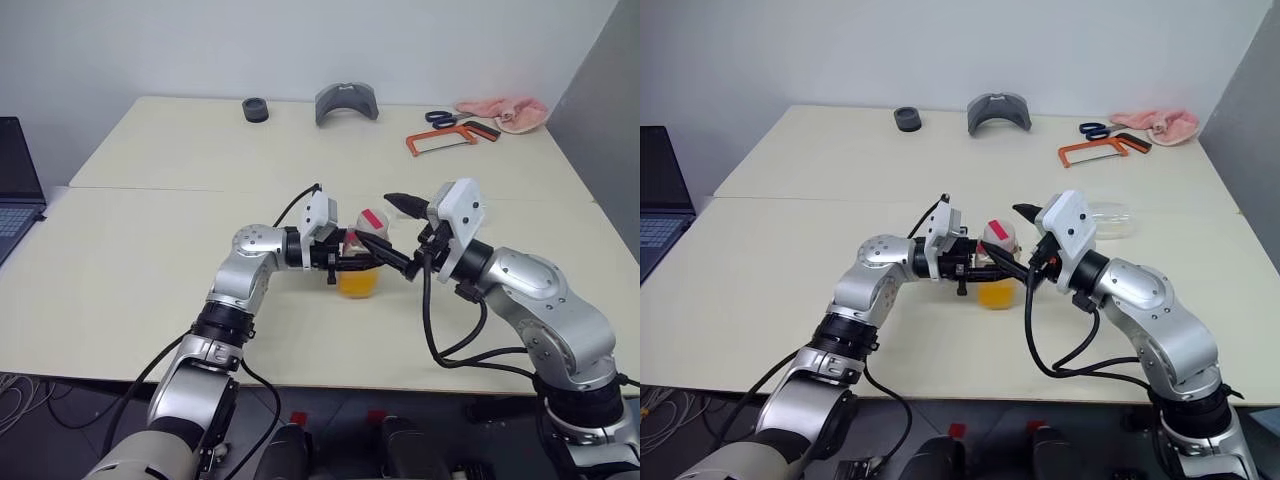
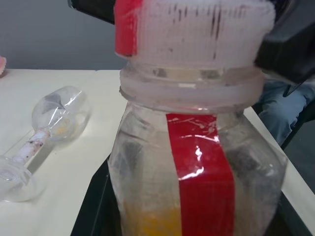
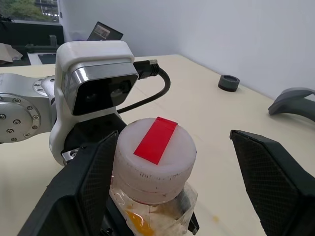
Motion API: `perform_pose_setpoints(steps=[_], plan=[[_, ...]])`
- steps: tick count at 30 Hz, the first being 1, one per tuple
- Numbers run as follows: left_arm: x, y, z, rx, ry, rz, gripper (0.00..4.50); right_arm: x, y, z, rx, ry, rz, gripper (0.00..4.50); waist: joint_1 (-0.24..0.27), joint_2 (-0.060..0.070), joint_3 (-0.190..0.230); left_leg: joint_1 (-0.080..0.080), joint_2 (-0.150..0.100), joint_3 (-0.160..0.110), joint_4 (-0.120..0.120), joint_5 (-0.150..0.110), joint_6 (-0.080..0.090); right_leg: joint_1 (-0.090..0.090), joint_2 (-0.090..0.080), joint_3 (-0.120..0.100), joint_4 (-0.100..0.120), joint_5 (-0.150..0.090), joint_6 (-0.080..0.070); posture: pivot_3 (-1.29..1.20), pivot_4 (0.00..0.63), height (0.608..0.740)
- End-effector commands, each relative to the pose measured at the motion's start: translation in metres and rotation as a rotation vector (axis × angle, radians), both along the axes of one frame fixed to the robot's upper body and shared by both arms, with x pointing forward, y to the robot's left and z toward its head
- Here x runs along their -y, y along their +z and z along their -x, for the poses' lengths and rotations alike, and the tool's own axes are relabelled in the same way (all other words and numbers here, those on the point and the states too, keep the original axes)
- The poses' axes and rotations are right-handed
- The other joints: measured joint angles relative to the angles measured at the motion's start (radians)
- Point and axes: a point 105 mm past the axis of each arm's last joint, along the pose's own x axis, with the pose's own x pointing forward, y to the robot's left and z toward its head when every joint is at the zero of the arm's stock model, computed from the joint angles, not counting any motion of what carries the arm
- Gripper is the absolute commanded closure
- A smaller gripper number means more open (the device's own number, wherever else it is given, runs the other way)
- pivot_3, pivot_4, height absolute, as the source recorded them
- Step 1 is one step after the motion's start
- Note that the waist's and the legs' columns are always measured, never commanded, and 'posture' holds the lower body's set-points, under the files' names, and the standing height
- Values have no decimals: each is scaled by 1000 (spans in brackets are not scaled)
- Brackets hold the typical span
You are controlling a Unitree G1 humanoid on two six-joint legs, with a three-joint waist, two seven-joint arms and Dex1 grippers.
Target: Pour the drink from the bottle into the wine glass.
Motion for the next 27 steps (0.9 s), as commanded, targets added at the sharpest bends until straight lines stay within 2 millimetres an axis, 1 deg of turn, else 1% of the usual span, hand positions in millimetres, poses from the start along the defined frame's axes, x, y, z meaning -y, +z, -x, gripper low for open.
perform_pose_setpoints(steps=[1, 11, 27], plan=[[0, 20, 1, 63, -21, 32, 2847, 9, 10, 1, 40, -28, -21, 634, 0, 0, 0, 0, 0, 0, 0, 0, 0, 0, 0, 0, 0, 0, 0, 0, 150, 740], [-1, 18, 0, 67, -22, 19, 2847, 19, 10, 2, 13, -47, -37, 634, 0, 0, 0, 0, 0, 0, 0, 0, 0, 0, 0, 0, 0, 0, 0, 0, 150, 740], [-2, 17, -1, 71, -14, 14, 2847, 21, 8, 5, -7, -32, -35, 634, 0, 0, 0, 0, 0, 0, 0, 0, 0, 0, 0, 0, 0, 0, 0, 0, 150, 740]])
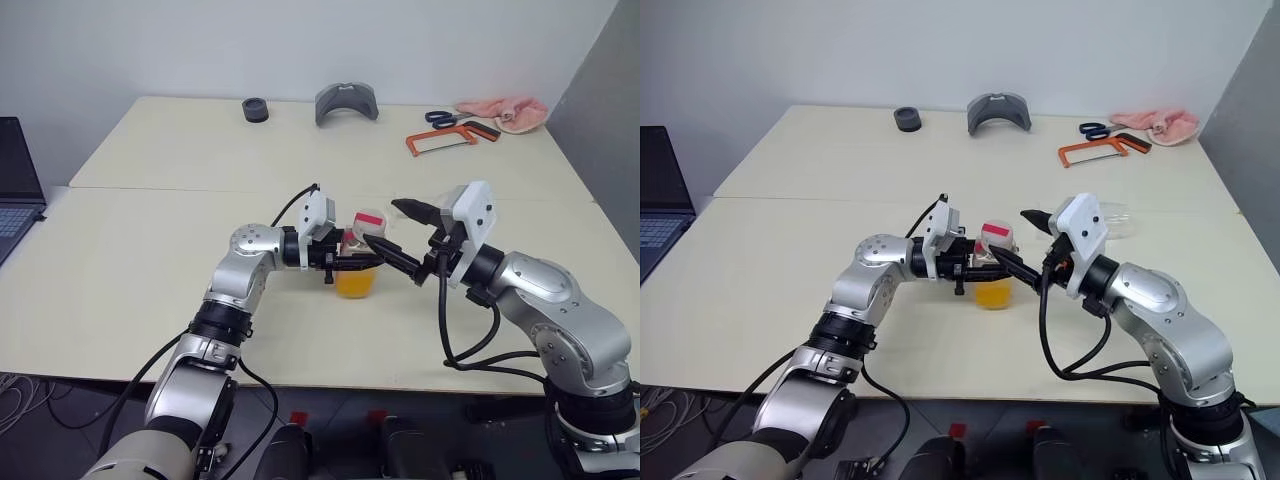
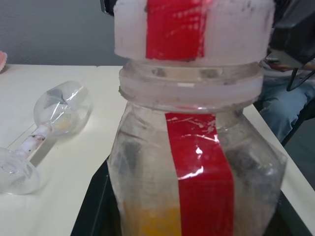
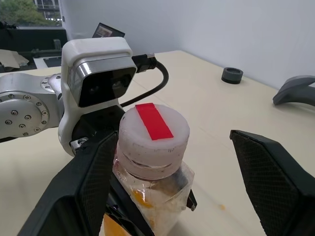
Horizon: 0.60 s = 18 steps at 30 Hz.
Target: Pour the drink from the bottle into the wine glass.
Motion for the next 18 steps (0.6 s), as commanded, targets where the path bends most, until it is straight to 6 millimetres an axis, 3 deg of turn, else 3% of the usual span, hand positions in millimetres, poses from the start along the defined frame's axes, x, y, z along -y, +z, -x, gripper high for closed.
perform_pose_setpoints(steps=[1, 18], plan=[[1, 18, 1, 73, -22, 24, 2847, 9, 11, 2, 46, -29, -11, 634, 0, 0, 0, 0, 0, 0, 0, 0, 0, 0, 0, 0, 0, 0, 0, 0, 150, 740], [1, 19, -1, 80, -7, 34, 2847, -1, 11, 19, 8, 100, -24, 634, 0, 0, 0, 0, 0, 0, 0, 0, 0, 0, 0, 0, 0, 0, 0, 0, 150, 740]])
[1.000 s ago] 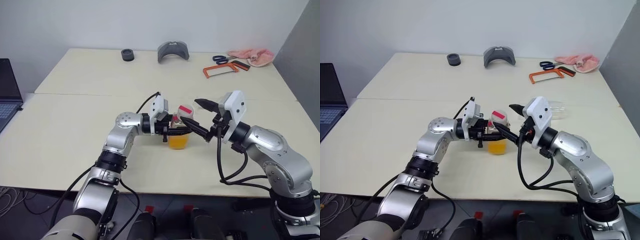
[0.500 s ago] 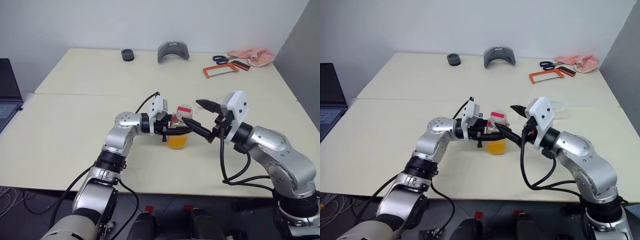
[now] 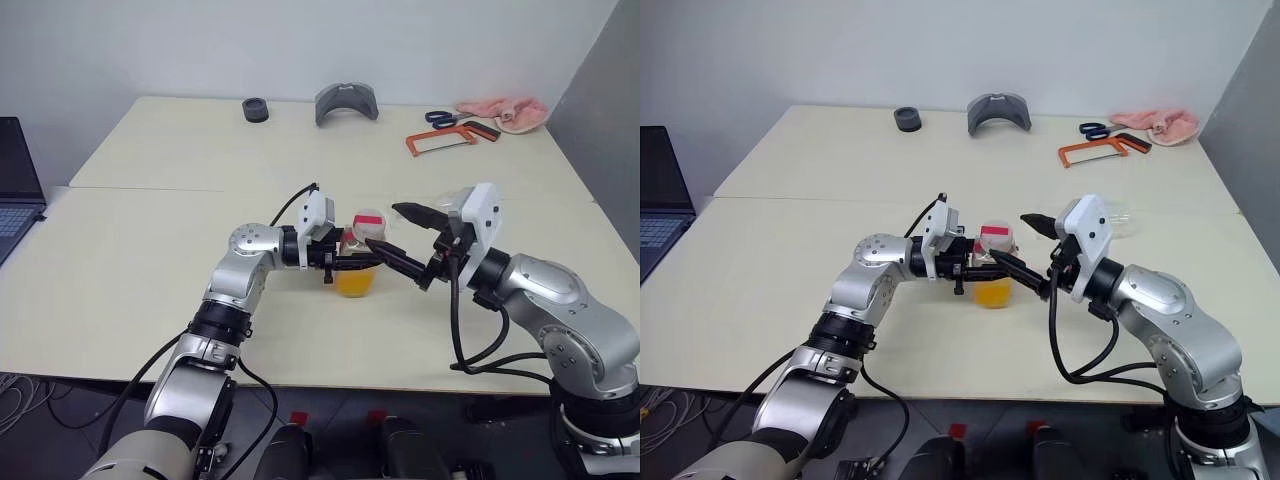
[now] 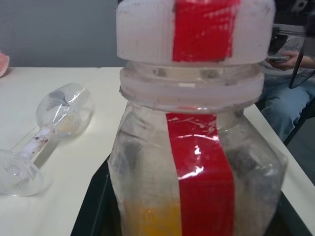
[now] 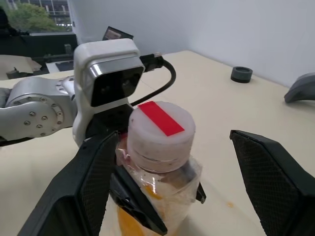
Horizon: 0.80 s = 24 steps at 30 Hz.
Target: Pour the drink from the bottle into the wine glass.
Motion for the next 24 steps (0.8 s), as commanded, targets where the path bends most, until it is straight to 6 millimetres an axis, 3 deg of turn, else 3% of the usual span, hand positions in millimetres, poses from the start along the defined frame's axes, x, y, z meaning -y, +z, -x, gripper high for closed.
perform_pose_setpoints(steps=[1, 15, 19, 24], plan=[[2, 18, -1, 64, -7, 32, 2847, -1, 12, 9, 48, 33, -12, 634, 0, 0, 0, 0, 0, 0, 0, 0, 0, 0, 0, 0, 0, 0, 0, 0, 150, 740], [2, 19, 0, 66, 1, 45, 2847, -2, 8, 21, -9, 118, -23, 634, 0, 0, 0, 0, 0, 0, 0, 0, 0, 0, 0, 0, 0, 0, 0, 0, 150, 740], [2, 19, 0, 65, -1, 48, 2847, 2, 10, 15, -4, 85, -37, 0, 0, 0, 0, 0, 0, 0, 0, 0, 0, 0, 0, 0, 0, 0, 0, 0, 150, 740], [3, 19, 0, 67, -2, 52, 2847, 1, 15, 17, -3, 102, -52, 0, 0, 0, 0, 0, 0, 0, 0, 0, 0, 0, 0, 0, 0, 0, 0, 0, 150, 740]])
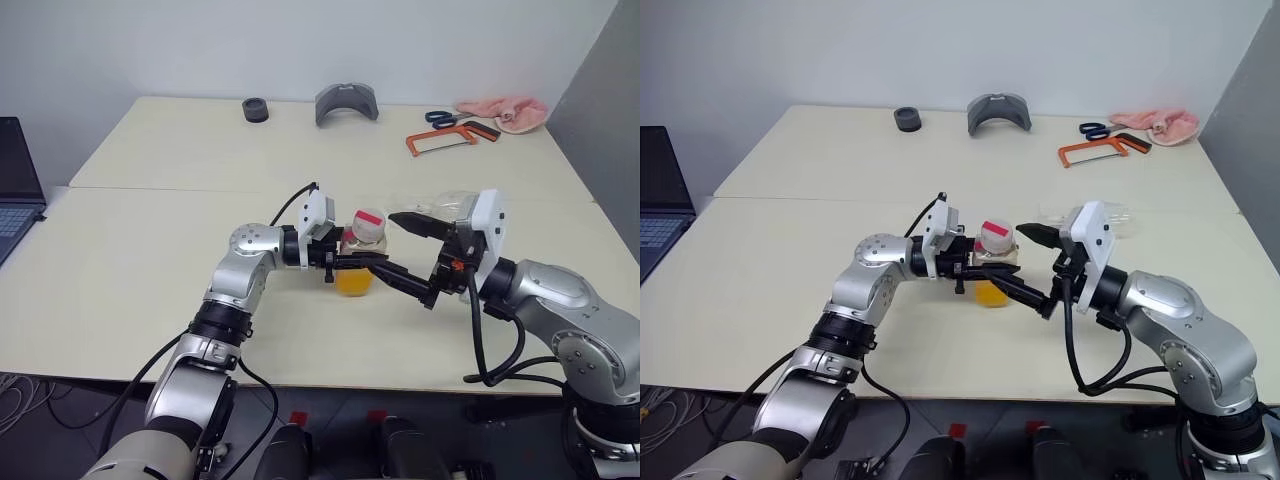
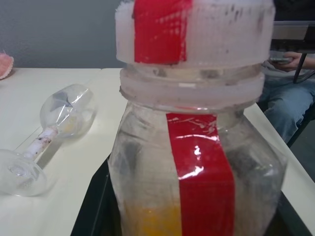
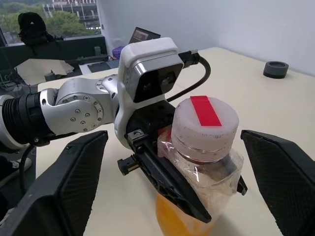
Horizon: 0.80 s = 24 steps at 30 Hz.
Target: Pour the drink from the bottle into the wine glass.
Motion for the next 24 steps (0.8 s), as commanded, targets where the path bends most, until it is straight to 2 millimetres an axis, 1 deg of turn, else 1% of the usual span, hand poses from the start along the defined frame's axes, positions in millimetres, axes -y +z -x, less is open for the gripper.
perform_pose_setpoints(steps=[1, 6, 13, 18, 23, 24], plan=[[2, 19, 2, 65, -18, 43, 2847, 0, 15, 6, 49, 24, -31, 0, 0, 0, 0, 0, 0, 0, 0, 0, 0, 0, 0, 0, 0, 0, 0, 0, 150, 740], [2, 19, 1, 66, -16, 43, 2847, 0, 14, 8, 45, 42, -12, 0, 0, 0, 0, 0, 0, 0, 0, 0, 0, 0, 0, 0, 0, 0, 0, 0, 150, 740], [3, 18, 2, 67, -21, 40, 2847, 3, 16, 6, 56, 28, -15, 0, 0, 0, 0, 0, 0, 0, 0, 0, 0, 0, 0, 0, 0, 0, 0, 0, 150, 740], [3, 17, 3, 65, -20, 41, 2847, -7, 14, 9, 73, 58, 7, 0, 0, 0, 0, 0, 0, 0, 0, 0, 0, 0, 0, 0, 0, 0, 0, 0, 150, 740], [4, 16, 3, 64, -23, 41, 2847, -12, 13, 2, 95, 30, 6, 0, 0, 0, 0, 0, 0, 0, 0, 0, 0, 0, 0, 0, 0, 0, 0, 0, 150, 740], [4, 16, 3, 64, -24, 40, 2847, -12, 13, -3, 108, 1, 13, 0, 0, 0, 0, 0, 0, 0, 0, 0, 0, 0, 0, 0, 0, 0, 0, 0, 150, 740]])
